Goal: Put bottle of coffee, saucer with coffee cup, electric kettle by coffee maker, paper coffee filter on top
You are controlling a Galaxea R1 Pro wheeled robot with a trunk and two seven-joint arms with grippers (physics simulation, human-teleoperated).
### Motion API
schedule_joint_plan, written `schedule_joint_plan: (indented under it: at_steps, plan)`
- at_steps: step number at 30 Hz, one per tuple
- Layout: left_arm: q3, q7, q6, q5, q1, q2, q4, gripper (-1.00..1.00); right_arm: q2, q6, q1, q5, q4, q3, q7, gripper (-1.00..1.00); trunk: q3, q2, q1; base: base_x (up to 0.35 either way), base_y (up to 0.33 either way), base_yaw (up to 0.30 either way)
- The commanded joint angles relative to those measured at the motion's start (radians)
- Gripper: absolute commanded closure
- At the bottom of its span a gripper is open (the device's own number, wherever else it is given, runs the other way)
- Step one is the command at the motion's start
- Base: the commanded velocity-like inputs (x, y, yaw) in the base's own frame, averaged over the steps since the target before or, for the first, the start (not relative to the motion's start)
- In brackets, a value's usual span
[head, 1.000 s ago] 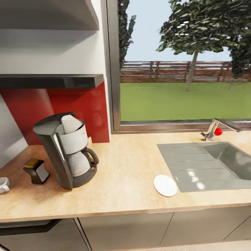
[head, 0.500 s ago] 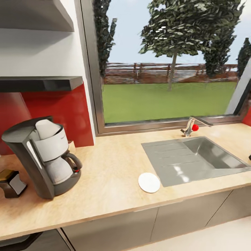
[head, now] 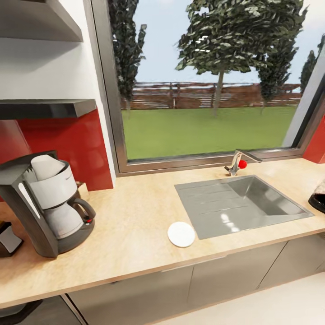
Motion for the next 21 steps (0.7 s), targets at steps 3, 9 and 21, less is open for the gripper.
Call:
schedule_joint_plan:
  at_steps: [3,9,21]
  plan:
    - [-0.026,0.021,-0.019,0.008,0.017,-0.006,0.006,-1.0,-0.003,-0.018,-0.015,0.001,0.016,0.004,-0.002,-1.0,-0.002,-0.002,0.001,-0.024,-0.203,0.0]
    - [-0.035,0.024,-0.034,0.007,0.042,-0.01,0.01,-1.0,-0.004,-0.024,-0.019,0.0,0.024,0.002,-0.002,-1.0,-0.002,-0.002,0.001,-0.187,-0.209,0.0]
    - [-0.034,0.025,-0.035,0.007,0.041,-0.01,0.0,-1.0,-0.002,-0.024,-0.019,-0.004,0.024,0.0,-0.002,-1.0,-0.002,-0.002,0.001,-0.264,-0.185,0.137]
